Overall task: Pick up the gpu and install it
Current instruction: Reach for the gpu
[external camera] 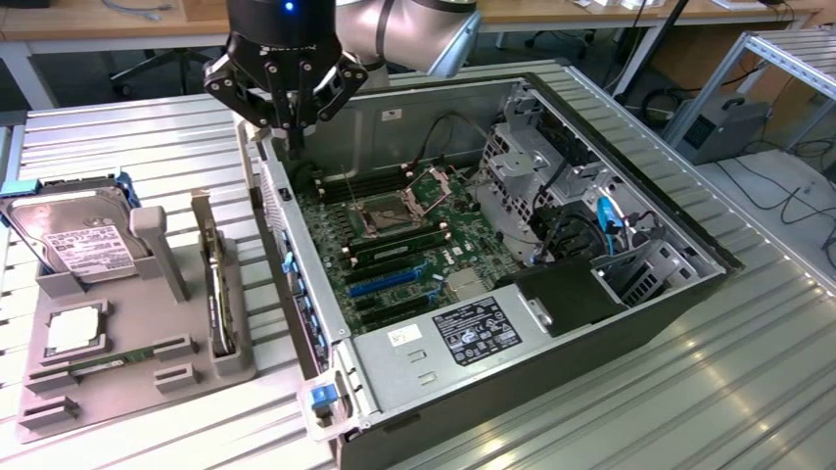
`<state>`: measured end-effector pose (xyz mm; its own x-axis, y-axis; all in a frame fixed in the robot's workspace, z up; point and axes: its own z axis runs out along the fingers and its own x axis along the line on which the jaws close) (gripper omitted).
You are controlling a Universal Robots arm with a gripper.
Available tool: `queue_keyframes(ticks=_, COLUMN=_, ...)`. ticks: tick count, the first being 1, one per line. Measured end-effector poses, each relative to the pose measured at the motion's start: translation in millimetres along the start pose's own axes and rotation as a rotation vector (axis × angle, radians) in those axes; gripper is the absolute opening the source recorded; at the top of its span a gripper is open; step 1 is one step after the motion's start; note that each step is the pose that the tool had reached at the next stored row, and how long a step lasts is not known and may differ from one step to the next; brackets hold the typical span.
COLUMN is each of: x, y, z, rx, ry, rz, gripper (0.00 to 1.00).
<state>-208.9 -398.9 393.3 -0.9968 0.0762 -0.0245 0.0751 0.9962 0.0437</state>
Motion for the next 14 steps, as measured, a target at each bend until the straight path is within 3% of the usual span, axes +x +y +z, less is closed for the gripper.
queue_keyframes(ticks=14, x=3.0, y=-0.2, z=-0.1, rx=0.0001, ry=0.0, rz=0.0, gripper=0.11)
